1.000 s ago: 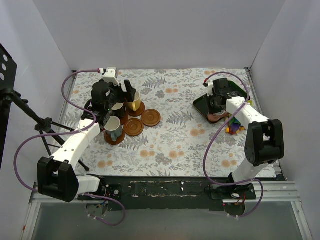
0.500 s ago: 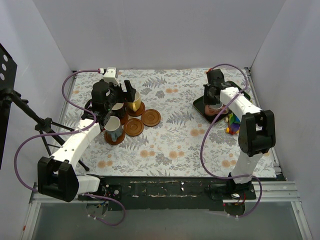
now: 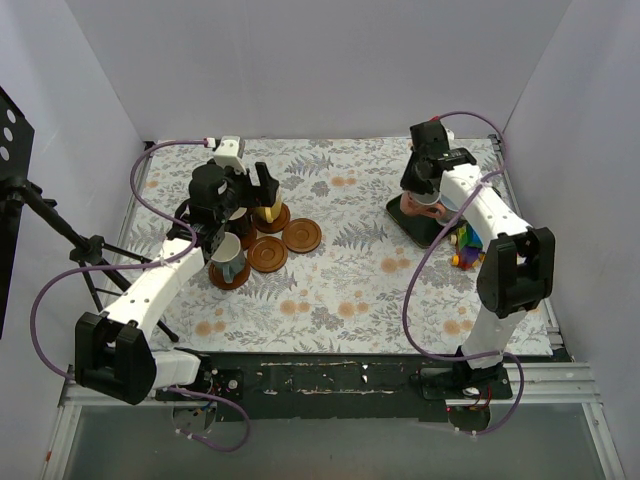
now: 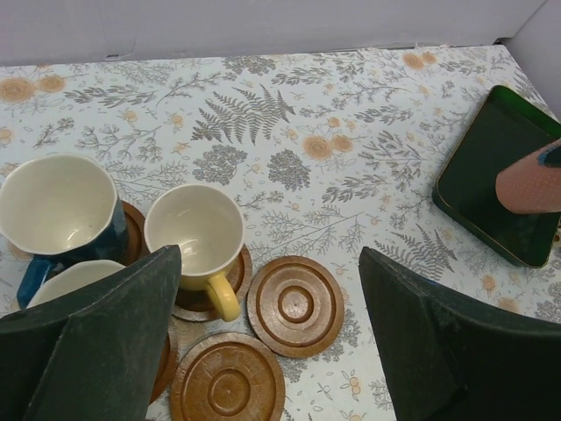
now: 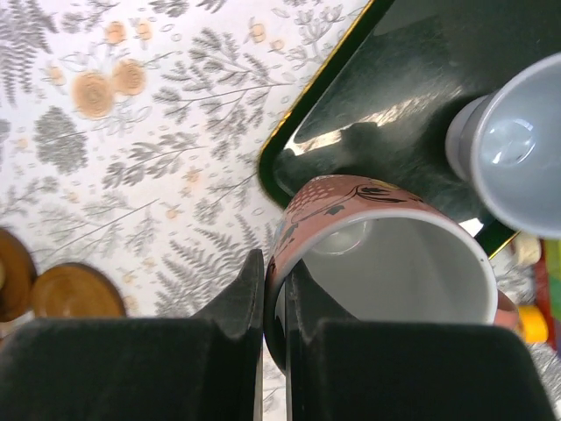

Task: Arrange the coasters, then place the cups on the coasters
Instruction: Pick up the cup from the tray, then place the cup on the coaster.

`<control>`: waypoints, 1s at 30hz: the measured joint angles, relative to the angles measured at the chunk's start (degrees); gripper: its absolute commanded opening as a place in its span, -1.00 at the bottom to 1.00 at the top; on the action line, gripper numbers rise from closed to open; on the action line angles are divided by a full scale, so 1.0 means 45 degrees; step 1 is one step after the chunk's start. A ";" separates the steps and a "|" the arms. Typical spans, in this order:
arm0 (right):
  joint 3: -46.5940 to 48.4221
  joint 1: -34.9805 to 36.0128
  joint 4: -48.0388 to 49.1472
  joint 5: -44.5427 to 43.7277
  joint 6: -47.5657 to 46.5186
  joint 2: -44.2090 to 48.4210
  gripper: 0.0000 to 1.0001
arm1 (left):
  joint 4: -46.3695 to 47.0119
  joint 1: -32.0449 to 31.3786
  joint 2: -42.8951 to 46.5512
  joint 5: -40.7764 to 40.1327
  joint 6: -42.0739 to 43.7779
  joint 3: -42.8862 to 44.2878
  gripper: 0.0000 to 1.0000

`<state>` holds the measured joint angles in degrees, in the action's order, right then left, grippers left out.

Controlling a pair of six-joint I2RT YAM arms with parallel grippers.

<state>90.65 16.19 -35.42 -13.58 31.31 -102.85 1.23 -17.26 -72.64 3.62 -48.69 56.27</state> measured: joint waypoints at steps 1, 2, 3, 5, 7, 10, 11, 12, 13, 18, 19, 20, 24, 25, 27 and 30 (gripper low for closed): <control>0.0141 0.0185 -0.0204 -0.0112 0.0262 0.0126 -0.97 | 0.0005 -0.0097 0.0000 -0.0005 0.0000 0.0000 0.64; 0.0311 0.0437 -0.0461 -0.0316 0.0593 0.0238 -0.97 | 0.0000 -0.0165 0.0000 -0.0005 -0.0019 0.0000 0.64; 0.0500 0.0753 -0.0758 -0.0607 0.0967 0.0325 -0.97 | 0.0000 -0.0238 0.0000 0.0000 -0.0034 0.0000 0.64; 0.0850 0.1540 -0.1462 -0.1350 0.1836 0.0423 -0.97 | 0.0000 -0.0321 0.0000 0.0010 -0.0053 0.0000 0.64; 0.1107 0.2375 -0.2161 -0.1943 0.2773 0.0427 -0.97 | 0.0005 -0.0325 0.0000 0.0015 -0.0097 0.0000 0.64; 0.1166 0.3604 -0.3099 -0.2351 0.4333 0.0427 -0.97 | 0.0000 -0.0325 0.0000 0.0015 -0.0160 0.0000 0.64; 0.1161 0.3988 -0.3395 -0.2361 0.4862 0.0418 -0.97 | 0.0005 -0.0325 0.0000 0.0015 -0.0175 0.0000 0.64; 0.1141 0.4333 -0.3633 -0.2380 0.5387 0.0418 -0.97 | 0.0000 -0.0325 0.0000 0.0010 -0.0185 0.0000 0.64; 0.1141 0.4624 -0.3808 -0.2409 0.5858 0.0418 -0.97 | 0.0005 -0.0325 0.0000 0.0010 -0.0189 0.0000 0.64; 0.0957 0.5455 -0.4022 -0.2433 0.8077 0.0389 -0.97 | 0.0005 -0.0330 0.0000 0.0000 -0.0185 0.0000 0.64; 0.0869 0.5518 -0.4041 -0.2438 0.8427 0.0330 -0.97 | 0.0005 -0.0330 0.0000 0.0000 -0.0185 0.0000 0.64; 0.0792 0.5566 -0.4051 -0.2448 0.8738 0.0248 -0.97 | 0.0000 -0.0330 0.0000 0.0000 -0.0185 0.0000 0.64; 0.0709 0.5697 -0.4158 -0.2623 0.9763 -0.0452 -0.97 | 0.0000 -0.0330 0.0000 0.0000 -0.0185 0.0000 0.65; 0.0709 0.5722 -0.4158 -0.2637 0.9967 -0.0675 -0.97 | 0.0000 -0.0330 0.0000 0.0000 -0.0185 0.0000 0.65; 0.0709 0.5775 -0.4187 -0.2686 1.0326 -0.1103 -0.97 | -0.0005 -0.0330 0.0000 0.0000 -0.0185 0.0000 0.65; 0.0709 0.5926 -0.4265 -0.2890 1.0783 -0.1481 -0.97 | -0.0010 -0.0330 0.0000 0.0000 -0.0185 0.0000 0.65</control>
<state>93.84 42.85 -54.61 -26.59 79.83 -109.51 1.19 -18.74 -72.64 3.62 -49.52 56.27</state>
